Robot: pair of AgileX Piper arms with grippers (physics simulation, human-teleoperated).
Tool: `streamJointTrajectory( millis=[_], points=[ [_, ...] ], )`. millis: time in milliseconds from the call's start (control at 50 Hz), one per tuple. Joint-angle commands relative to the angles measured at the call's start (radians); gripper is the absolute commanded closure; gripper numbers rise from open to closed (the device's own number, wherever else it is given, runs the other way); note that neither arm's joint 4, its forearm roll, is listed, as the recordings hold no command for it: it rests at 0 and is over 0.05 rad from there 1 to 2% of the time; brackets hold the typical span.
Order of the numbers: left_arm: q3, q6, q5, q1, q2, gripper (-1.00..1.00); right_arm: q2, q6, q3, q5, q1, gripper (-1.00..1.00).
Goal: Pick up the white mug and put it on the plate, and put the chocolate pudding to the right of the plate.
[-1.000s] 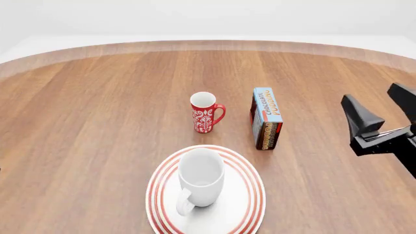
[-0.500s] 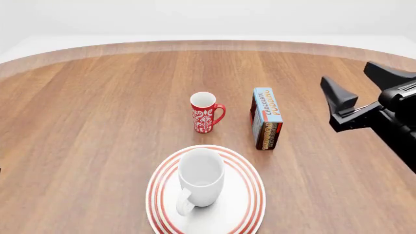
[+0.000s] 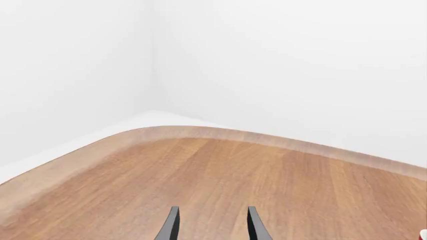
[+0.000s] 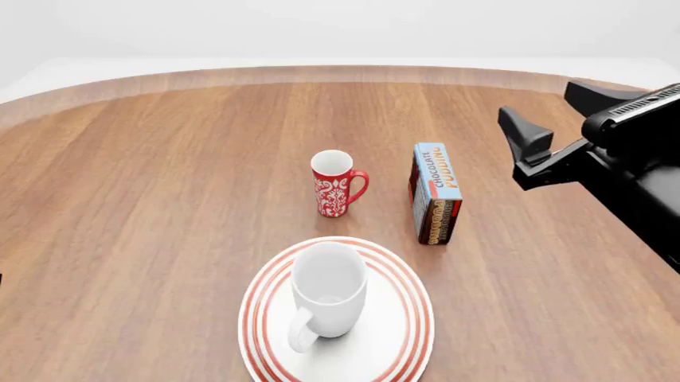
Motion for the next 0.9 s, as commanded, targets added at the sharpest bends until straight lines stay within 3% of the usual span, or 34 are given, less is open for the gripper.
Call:
streamJointTrajectory(
  millis=[20,380,620,900],
  points=[
    [0.000,-0.003,-0.002,-0.001,0.002,-1.00,0.065,0.007,-0.056,0.026,0.014,-1.00],
    [0.000,-0.006,0.003,-0.002,-0.002,-1.00,0.180,0.037,-0.153,0.089,0.025,-1.00],
    [0.000,-0.010,0.014,-0.004,-0.013,-1.00,0.221,0.028,-0.166,0.090,0.041,-1.00],
    [0.000,-0.012,0.027,-0.004,-0.026,-1.00,0.283,0.077,-0.210,0.127,0.041,-1.00]
  ],
)
